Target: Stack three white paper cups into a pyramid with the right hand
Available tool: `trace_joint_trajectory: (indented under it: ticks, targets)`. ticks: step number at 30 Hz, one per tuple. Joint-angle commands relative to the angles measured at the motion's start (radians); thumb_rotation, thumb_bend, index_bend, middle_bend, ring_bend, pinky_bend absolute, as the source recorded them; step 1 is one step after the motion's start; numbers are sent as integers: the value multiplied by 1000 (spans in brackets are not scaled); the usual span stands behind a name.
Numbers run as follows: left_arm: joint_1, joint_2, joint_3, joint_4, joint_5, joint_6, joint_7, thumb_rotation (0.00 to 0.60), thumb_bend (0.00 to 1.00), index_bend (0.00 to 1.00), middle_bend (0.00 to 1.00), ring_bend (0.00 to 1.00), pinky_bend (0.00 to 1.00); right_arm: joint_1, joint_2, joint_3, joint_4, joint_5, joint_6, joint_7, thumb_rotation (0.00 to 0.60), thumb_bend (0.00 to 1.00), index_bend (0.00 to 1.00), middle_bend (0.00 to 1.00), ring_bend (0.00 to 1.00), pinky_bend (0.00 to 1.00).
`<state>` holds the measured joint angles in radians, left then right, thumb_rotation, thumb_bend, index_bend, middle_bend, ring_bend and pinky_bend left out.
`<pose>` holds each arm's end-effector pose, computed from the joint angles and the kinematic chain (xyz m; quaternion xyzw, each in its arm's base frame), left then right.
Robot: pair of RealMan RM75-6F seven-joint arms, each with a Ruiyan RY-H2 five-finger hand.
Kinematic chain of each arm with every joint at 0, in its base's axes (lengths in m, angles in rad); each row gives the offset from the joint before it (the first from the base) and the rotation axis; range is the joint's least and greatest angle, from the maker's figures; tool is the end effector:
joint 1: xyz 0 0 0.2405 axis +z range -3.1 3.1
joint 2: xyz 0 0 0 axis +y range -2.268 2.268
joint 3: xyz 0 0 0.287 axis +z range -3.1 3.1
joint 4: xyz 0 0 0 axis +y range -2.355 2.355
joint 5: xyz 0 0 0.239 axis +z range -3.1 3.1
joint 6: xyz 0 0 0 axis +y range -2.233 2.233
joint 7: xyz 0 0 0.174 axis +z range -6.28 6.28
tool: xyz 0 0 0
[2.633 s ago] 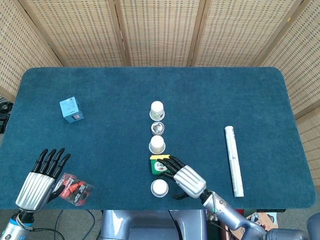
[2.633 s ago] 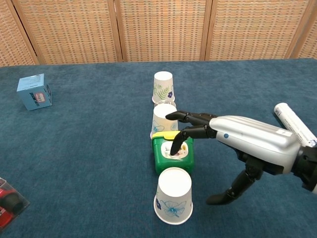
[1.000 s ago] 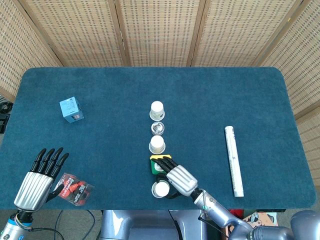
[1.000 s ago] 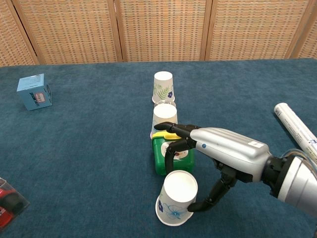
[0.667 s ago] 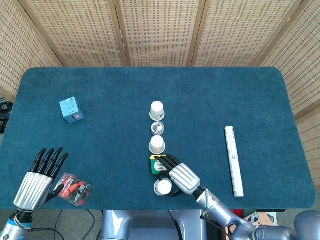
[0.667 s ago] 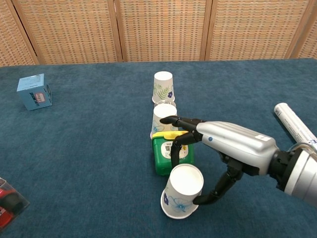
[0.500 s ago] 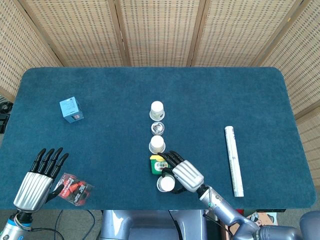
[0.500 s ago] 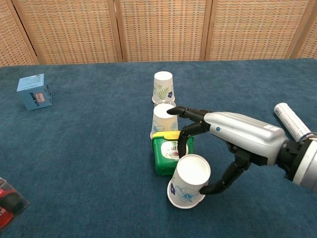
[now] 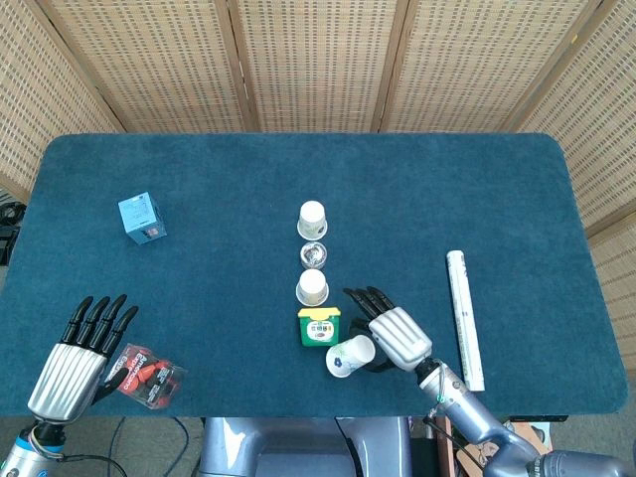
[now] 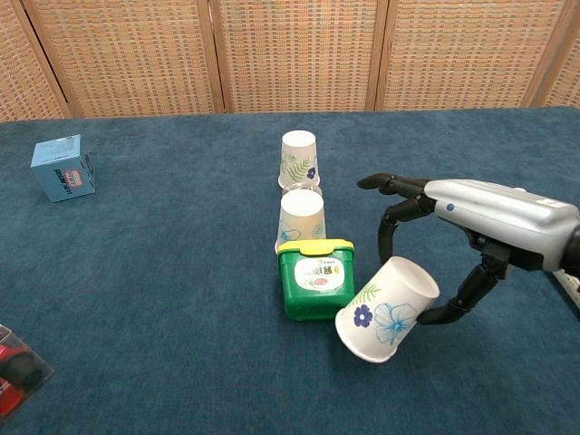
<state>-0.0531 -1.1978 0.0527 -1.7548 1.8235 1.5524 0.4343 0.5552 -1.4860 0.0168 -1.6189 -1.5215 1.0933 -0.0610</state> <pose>-0.2645 0.1704 0.0911 -0.7026 -0.2504 -0.3883 0.5412 -0.1751 -0.2965 -0.0510 0.7492 -0.4000 0.4382 0.2943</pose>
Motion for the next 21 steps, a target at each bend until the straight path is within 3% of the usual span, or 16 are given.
trace_joint_trajectory:
  ticks: [1, 12, 21]
  targets:
    - [0, 1, -1, 0, -2, 1, -2, 600, 206, 0, 0, 0, 0, -5, 23, 4, -6, 16, -8, -12, 600, 131, 531, 0, 0, 0]
    - [1, 2, -1, -1, 1, 2, -2, 600, 206, 0, 0, 0, 0, -20, 46, 24, -2, 73, -7, -60, 600, 131, 539, 0, 0, 0]
    - [-1, 0, -1, 2, 0, -4, -2, 600, 206, 0, 0, 0, 0, 7, 44, 104, -1, 93, 22, -108, 600, 131, 539, 0, 0, 0]
